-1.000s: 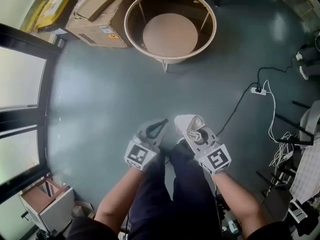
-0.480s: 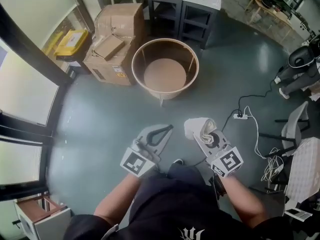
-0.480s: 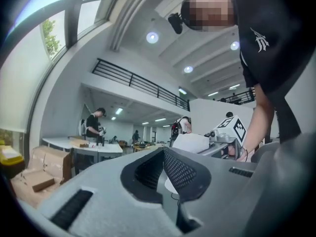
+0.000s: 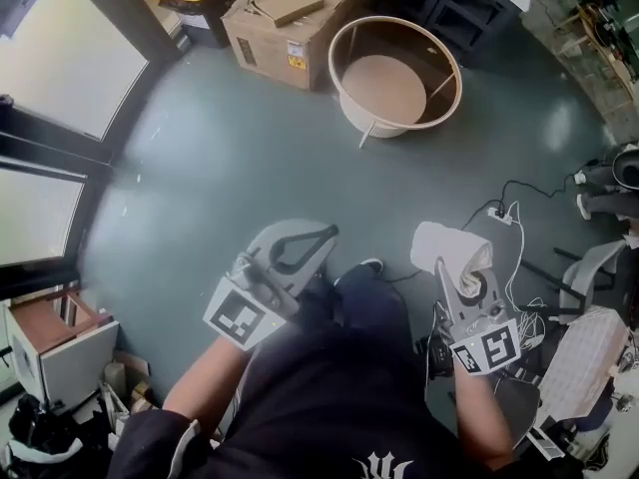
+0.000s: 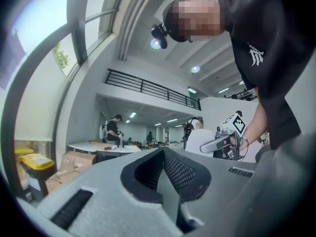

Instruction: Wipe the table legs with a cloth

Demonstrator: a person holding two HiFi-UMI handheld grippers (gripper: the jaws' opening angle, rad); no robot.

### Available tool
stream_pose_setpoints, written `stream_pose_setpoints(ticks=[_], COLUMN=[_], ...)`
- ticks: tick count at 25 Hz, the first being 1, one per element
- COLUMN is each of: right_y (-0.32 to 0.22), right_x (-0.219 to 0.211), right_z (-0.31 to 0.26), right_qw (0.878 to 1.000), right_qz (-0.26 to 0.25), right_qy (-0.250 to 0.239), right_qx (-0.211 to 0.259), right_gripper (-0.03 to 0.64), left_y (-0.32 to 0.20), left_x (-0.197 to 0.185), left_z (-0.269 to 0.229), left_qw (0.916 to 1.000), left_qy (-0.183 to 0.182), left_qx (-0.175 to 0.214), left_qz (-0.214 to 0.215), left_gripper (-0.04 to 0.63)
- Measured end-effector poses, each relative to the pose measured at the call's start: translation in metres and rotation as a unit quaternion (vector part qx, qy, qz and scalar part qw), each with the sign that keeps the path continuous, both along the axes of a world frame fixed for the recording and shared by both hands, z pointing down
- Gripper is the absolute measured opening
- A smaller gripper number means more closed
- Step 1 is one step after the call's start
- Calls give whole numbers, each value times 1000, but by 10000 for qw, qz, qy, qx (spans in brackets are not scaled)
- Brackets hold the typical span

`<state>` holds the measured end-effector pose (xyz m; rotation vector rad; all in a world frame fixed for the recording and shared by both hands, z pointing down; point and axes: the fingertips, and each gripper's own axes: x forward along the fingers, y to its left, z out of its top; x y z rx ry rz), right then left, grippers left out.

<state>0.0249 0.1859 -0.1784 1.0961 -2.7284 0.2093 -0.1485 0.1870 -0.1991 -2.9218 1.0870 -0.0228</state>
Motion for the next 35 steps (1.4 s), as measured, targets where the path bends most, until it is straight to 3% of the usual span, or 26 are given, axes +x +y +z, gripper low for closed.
stream_pose_setpoints(ticks=[5, 9, 13, 20, 25, 31, 35], right_y=[-1, -6, -13, 22, 57, 78, 84], right_x=[-13, -20, -38, 14, 91, 129, 138], right_z=[19, 26, 28, 10, 5, 1, -4], right_qw=[9991, 9983, 9954, 9860, 9774, 9785, 9803], right_qz=[-315, -446, -920, -1610, -1998, -1909, -1766], right_qy=[114, 267, 236, -428, -643, -719, -837], right_qx=[-253, -274, -89, 116, 259, 319, 281], right_gripper=[71, 71, 71, 71, 71, 71, 71], left_y=[13, 23, 40, 79, 111, 130, 138], left_x=[-60, -94, -110, -31, 52, 111, 127], left_z=[30, 36, 33, -1, -29, -49, -59], left_qw=[9968, 9927, 9875, 9832, 9821, 9855, 9883], left_qy=[-279, -218, -171, -243, -232, -489, -567], left_qx=[-251, -274, -261, -1, 132, 44, 147], left_qz=[-709, -1151, -1547, -1812, -1867, -1623, -1407], left_gripper=[6, 6, 6, 6, 6, 6, 6])
